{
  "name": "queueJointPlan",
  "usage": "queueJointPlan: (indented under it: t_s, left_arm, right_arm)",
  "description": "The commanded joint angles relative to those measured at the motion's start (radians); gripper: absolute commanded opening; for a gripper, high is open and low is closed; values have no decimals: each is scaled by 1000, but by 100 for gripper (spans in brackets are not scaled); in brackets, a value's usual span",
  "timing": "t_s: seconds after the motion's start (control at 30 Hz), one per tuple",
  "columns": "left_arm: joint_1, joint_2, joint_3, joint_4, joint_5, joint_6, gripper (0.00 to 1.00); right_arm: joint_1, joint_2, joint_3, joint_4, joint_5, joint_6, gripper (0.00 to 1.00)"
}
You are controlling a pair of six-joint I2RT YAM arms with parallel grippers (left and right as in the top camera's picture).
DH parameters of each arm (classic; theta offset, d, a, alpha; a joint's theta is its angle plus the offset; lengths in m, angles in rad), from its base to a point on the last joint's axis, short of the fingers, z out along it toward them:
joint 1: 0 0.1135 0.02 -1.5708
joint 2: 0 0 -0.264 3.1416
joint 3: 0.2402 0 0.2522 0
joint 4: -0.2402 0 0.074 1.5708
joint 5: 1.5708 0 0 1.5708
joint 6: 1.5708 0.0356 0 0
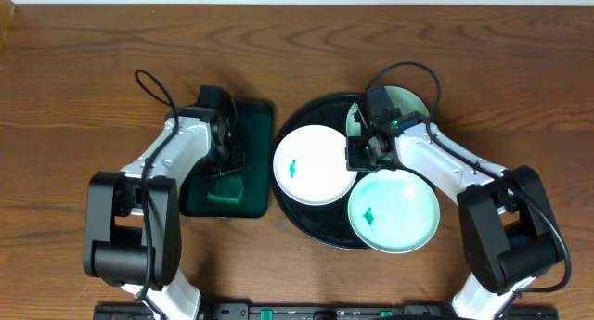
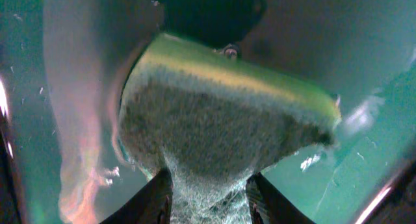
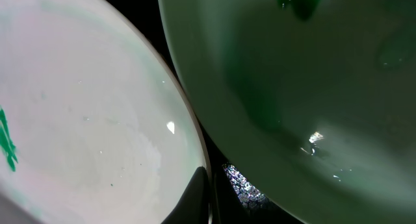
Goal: Clean dirty plates on tray and stack at the side
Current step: 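Lower the left gripper onto the green sponge in the dark tray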
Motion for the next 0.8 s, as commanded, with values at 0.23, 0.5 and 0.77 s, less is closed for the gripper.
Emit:
queueJointPlan:
  t_s: [0.23, 0.5, 0.77]
  left_arm:
    - [-1, -3, 42, -97, 2, -6, 44]
    - [-1, -3, 35, -99, 2, -6, 53]
    - [-1, -3, 5, -82, 2, -6, 51]
  right_arm:
    - [16, 0, -4, 6, 13, 11, 4]
    - [19, 0, -4, 7, 13, 11, 6]
    - [21, 0, -4, 10, 13, 11, 8]
